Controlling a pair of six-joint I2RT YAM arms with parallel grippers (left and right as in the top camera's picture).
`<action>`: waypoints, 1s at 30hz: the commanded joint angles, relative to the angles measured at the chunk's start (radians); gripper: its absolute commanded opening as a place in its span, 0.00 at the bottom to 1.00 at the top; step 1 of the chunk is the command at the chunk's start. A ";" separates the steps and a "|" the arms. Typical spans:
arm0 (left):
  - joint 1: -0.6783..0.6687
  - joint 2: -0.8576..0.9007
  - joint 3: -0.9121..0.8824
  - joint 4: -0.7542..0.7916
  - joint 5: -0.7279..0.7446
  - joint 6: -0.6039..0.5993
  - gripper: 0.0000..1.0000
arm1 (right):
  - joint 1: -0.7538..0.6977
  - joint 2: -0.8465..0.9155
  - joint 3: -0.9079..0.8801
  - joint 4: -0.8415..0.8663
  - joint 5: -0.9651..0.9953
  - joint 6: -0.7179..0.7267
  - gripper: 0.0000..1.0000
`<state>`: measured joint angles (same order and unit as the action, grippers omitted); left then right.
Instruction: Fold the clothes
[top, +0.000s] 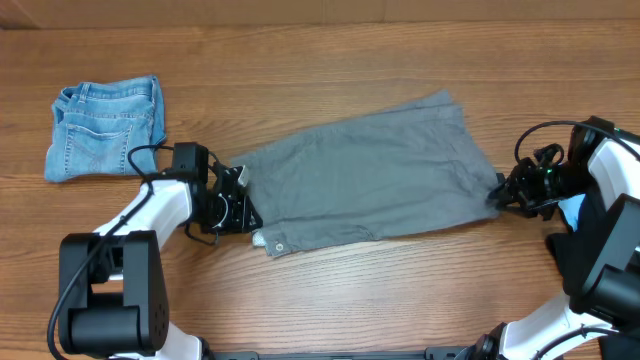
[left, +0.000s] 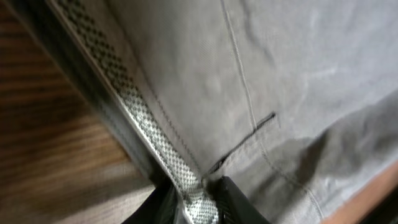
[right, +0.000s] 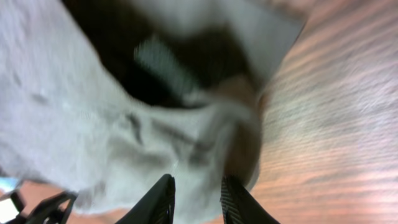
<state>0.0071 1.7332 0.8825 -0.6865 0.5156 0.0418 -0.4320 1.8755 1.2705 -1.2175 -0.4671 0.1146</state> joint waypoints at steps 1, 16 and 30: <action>0.006 0.011 0.119 -0.073 -0.006 0.065 0.25 | 0.006 -0.017 0.011 -0.010 -0.050 -0.037 0.28; 0.006 0.011 0.161 -0.104 0.026 0.034 0.51 | 0.031 -0.016 -0.315 0.298 0.110 0.175 0.04; 0.208 0.011 0.161 -0.094 -0.031 -0.063 0.75 | 0.061 -0.415 -0.138 0.092 0.010 0.091 0.11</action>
<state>0.1577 1.7393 1.0294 -0.7849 0.4633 -0.0071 -0.3965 1.5742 1.0874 -1.1213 -0.3866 0.2504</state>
